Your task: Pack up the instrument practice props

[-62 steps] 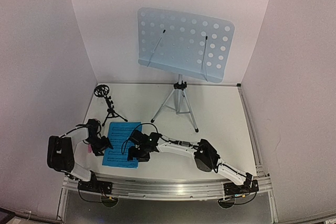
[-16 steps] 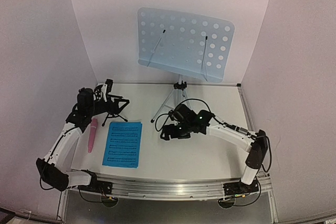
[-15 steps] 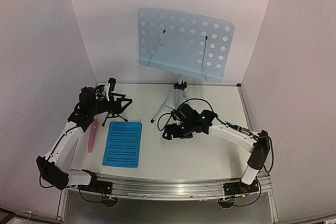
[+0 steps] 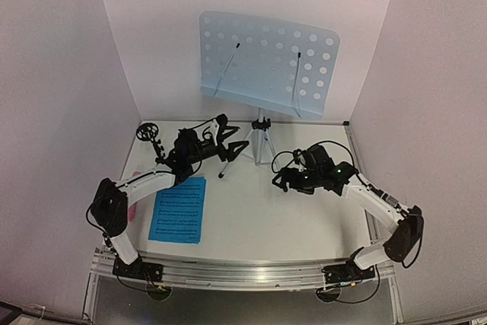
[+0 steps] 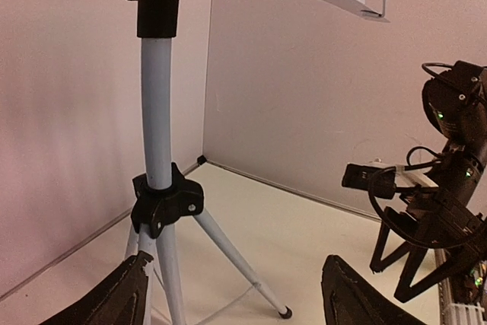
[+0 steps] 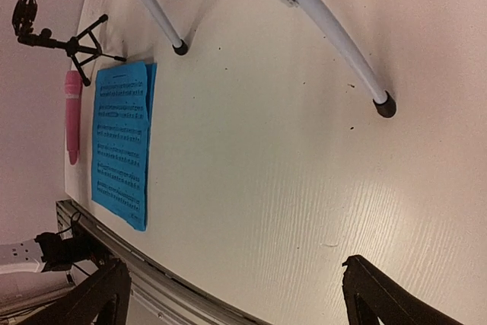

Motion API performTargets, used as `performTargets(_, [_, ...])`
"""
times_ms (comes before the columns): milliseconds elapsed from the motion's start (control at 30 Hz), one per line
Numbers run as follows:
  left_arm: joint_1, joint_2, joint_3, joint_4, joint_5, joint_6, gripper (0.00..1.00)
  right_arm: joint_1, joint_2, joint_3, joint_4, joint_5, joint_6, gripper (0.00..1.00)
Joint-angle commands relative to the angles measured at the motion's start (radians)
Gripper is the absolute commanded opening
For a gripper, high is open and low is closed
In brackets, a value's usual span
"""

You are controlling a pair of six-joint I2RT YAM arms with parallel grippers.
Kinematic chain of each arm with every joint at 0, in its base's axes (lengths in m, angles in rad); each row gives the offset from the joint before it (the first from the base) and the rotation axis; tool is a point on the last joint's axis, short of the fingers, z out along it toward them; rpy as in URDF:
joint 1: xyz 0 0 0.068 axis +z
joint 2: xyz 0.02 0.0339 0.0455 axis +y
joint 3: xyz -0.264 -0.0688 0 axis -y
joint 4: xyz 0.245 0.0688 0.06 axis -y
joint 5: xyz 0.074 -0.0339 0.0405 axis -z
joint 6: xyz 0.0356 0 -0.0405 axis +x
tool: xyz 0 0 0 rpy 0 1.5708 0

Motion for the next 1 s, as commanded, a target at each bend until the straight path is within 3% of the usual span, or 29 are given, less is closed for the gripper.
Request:
performTargets(0, [-0.029,0.114,0.126,0.285,-0.165,-0.063,0.79,-0.067,-0.045,-0.036,0.135,-0.043,-0.035,0.95])
performTargets(400, [-0.047,0.371,0.301,0.535,-0.297,-0.07,0.81,-0.16,-0.011,-0.052,0.173,-0.132,-0.077,0.95])
performTargets(633, [-0.052,0.496,0.432,0.547,-0.298,-0.074,0.76,-0.2,0.022,-0.034,0.176,-0.186,-0.095,0.94])
performTargets(967, [-0.072,0.579,0.614,0.433,-0.303,-0.068,0.63,-0.223,0.045,-0.017,0.175,-0.227,-0.104,0.94])
